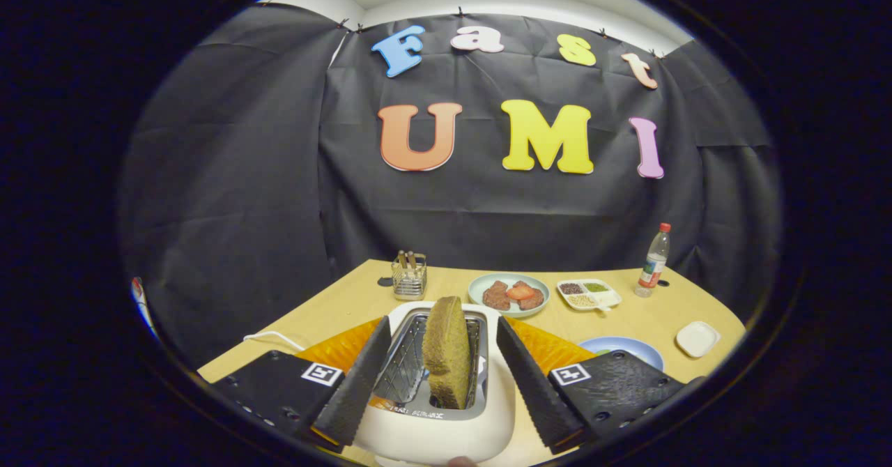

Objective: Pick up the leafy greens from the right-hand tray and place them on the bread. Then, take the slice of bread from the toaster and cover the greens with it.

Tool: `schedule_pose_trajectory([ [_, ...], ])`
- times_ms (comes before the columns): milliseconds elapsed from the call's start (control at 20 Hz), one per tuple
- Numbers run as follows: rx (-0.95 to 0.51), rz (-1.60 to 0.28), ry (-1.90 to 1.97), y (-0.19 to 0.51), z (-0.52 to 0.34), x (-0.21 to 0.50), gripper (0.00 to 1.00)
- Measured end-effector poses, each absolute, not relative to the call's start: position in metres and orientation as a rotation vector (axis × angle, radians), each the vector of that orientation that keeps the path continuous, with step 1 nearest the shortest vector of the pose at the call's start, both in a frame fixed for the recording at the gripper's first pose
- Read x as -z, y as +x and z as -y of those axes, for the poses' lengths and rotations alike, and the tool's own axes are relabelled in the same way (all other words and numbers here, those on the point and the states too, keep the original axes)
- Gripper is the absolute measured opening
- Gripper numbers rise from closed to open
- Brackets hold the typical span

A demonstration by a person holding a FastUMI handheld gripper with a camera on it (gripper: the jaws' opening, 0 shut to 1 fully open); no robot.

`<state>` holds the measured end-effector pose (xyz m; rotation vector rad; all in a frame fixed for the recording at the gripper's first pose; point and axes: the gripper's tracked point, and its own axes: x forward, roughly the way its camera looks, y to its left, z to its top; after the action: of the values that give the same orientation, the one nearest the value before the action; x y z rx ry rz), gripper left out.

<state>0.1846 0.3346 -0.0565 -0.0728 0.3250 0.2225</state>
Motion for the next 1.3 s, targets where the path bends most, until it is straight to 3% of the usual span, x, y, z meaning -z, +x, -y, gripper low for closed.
schedule_pose_trajectory([
  [150,-0.21,-0.343,-0.068,0.19,-0.333,0.06,0.77],
  [400,-0.192,-0.371,-0.053,0.194,-0.326,0.067,0.27],
  [550,-0.203,-0.382,-0.035,0.193,-0.324,0.065,0.09],
  [700,-0.22,-0.377,-0.008,0.194,-0.317,0.056,0.01],
  [1300,-0.272,-0.228,0.132,0.182,-0.278,-0.048,0.01],
])
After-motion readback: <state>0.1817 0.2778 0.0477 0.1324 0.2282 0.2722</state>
